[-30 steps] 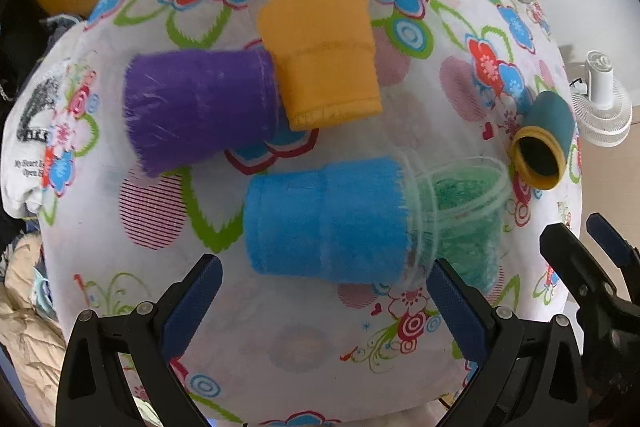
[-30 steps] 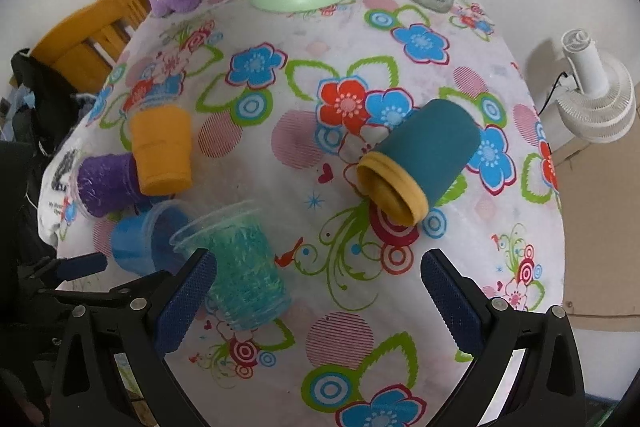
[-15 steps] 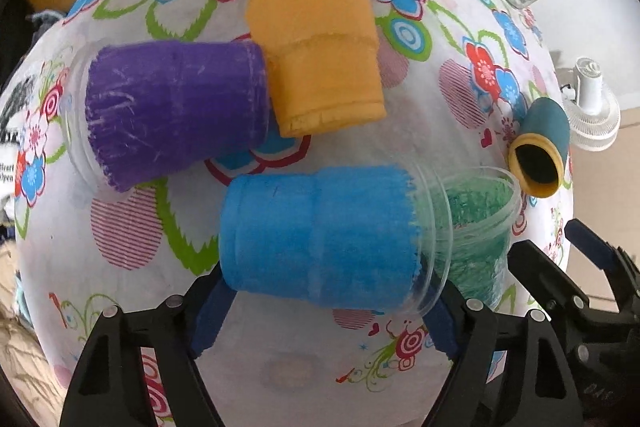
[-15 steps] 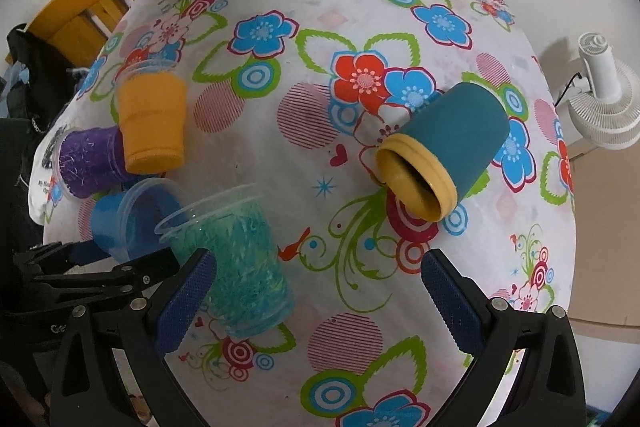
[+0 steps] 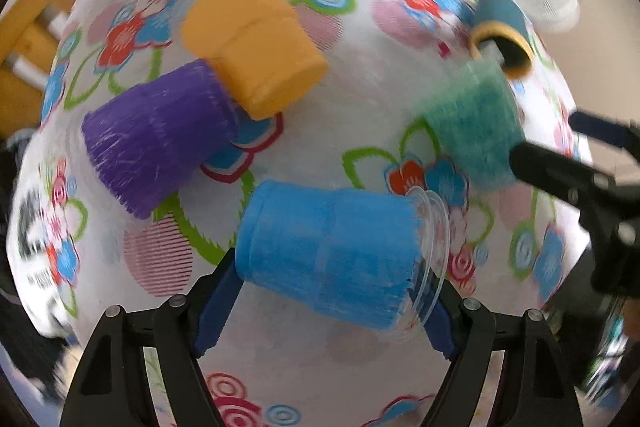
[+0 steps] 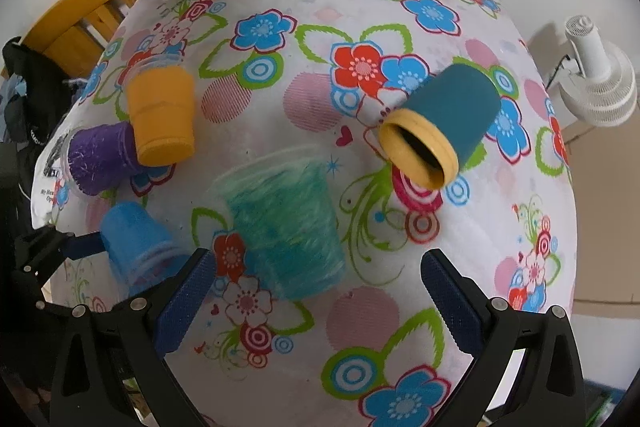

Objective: Flip cup upside down
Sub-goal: 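Move the right tool toward the blue cup lying on its side, then close the right tool's fingers around the blue cup's body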

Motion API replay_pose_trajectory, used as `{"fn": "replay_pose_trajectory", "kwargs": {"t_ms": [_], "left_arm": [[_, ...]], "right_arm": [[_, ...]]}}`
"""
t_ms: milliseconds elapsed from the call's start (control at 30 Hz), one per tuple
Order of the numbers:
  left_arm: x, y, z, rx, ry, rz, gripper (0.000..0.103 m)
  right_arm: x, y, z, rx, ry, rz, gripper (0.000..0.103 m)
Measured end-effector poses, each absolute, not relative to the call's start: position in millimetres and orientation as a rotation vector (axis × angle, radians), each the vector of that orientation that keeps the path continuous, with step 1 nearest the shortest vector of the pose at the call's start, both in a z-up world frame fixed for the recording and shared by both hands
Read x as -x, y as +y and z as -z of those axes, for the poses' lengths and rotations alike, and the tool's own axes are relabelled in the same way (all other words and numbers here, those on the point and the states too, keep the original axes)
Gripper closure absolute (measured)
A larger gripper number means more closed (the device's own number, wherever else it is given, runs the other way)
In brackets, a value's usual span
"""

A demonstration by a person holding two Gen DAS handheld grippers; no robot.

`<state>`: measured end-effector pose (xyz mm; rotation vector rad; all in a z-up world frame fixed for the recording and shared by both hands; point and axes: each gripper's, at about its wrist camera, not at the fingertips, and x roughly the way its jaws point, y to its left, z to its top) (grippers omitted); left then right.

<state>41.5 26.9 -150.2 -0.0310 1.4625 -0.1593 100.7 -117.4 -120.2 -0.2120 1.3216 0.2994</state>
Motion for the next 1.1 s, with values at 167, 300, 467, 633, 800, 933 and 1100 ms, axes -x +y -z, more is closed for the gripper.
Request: {"fn": "replay_pose_trajectory", "kwargs": {"t_ms": [167,300,467,633,800,933,1100], "left_arm": [[-38.9,10.0,146.8,-0.111,1.438,0.278,0.021],[-41.1,-6.1,148.1,-0.206,1.418,0.350,0.022],[-42.3,-26.9,151.2,-0.310,1.375,0.404,0.022],[-47.3,-33.3,157.8,-0.305,1.397,0.411,0.009],[-41.4,-29.6,157.4,-0.269,1.409,0.387,0.003],[-31.5,-15.8,151.1,-0.230,1.413,0.354,0.002],[-20.7,6.7,130.5,-0.148,1.403,0.323,0.002]], "right_arm": [[-88.6,-122.5,120.5,0.188,1.330,-0.257,0.000],[-79.8,-129.3,121.7,0.168,1.335,-0.216,0.000],[-70.6,-137.0,124.2,0.140,1.345,-0.177,0.000],[-64.0,-144.0,125.0,0.122,1.350,-0.152,0.000],[-62.8,-143.9,120.4,0.121,1.347,-0.156,0.000],[-62.9,-136.2,109.9,0.146,1.329,-0.188,0.000],[-64.4,-121.0,95.4,0.174,1.310,-0.253,0.000]]}}
